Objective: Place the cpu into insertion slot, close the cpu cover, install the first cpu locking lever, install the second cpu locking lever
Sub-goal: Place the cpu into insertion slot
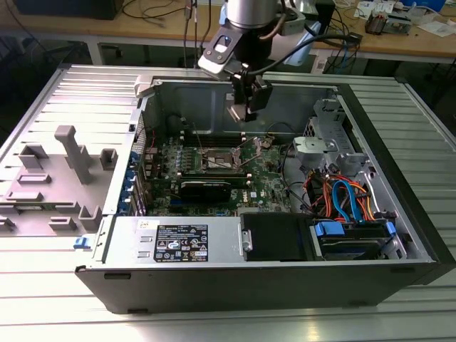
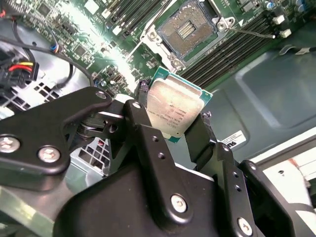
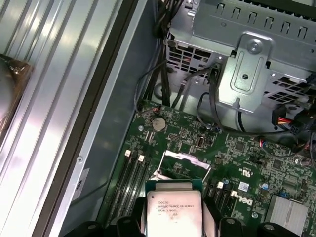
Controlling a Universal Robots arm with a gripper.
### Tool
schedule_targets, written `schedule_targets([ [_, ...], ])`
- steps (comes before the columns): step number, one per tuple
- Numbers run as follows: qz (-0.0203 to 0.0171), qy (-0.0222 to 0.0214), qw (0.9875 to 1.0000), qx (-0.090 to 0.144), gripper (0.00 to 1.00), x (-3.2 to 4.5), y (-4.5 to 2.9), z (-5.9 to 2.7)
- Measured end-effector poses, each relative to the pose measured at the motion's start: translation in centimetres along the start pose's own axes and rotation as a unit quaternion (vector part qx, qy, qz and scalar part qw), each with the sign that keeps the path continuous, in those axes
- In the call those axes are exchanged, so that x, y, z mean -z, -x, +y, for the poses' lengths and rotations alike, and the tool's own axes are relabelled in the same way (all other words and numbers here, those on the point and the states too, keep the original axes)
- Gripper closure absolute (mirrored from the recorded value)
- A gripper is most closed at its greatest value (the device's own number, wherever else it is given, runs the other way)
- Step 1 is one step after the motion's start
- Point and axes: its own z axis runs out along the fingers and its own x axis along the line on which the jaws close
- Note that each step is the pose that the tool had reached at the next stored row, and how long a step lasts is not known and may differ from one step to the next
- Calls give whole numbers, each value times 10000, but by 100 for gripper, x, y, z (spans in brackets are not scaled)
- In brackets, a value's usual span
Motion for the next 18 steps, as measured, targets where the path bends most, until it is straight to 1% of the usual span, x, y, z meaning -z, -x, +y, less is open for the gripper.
schedule_targets([
  [2,-5,-10,9999,-106,45,-3,1,0],
  [3,-5,-11,9999,-119,45,-3,1,0],
  [18,-7,-10,9999,-153,45,-4,0,0],
])
